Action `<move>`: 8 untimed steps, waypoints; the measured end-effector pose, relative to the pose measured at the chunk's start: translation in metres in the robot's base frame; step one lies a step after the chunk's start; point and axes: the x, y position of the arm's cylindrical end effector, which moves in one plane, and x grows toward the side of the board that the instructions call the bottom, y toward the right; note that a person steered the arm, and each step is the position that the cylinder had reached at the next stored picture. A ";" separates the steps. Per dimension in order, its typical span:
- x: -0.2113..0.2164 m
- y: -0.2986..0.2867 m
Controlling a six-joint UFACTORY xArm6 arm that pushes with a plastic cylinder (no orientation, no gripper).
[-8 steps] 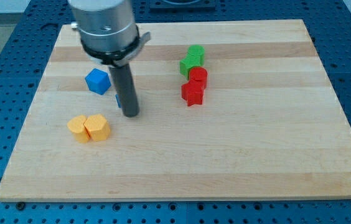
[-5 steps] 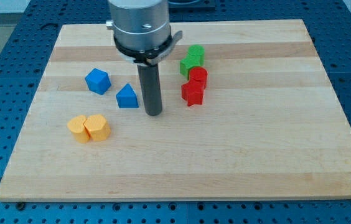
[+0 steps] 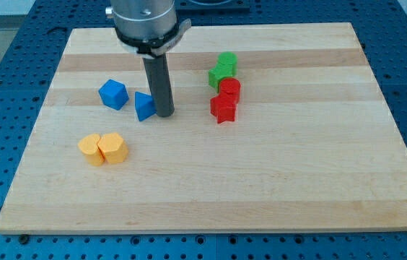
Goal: Move the blue triangle closer to the blue cube
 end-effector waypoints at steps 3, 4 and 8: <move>-0.006 -0.040; -0.004 -0.042; 0.025 -0.077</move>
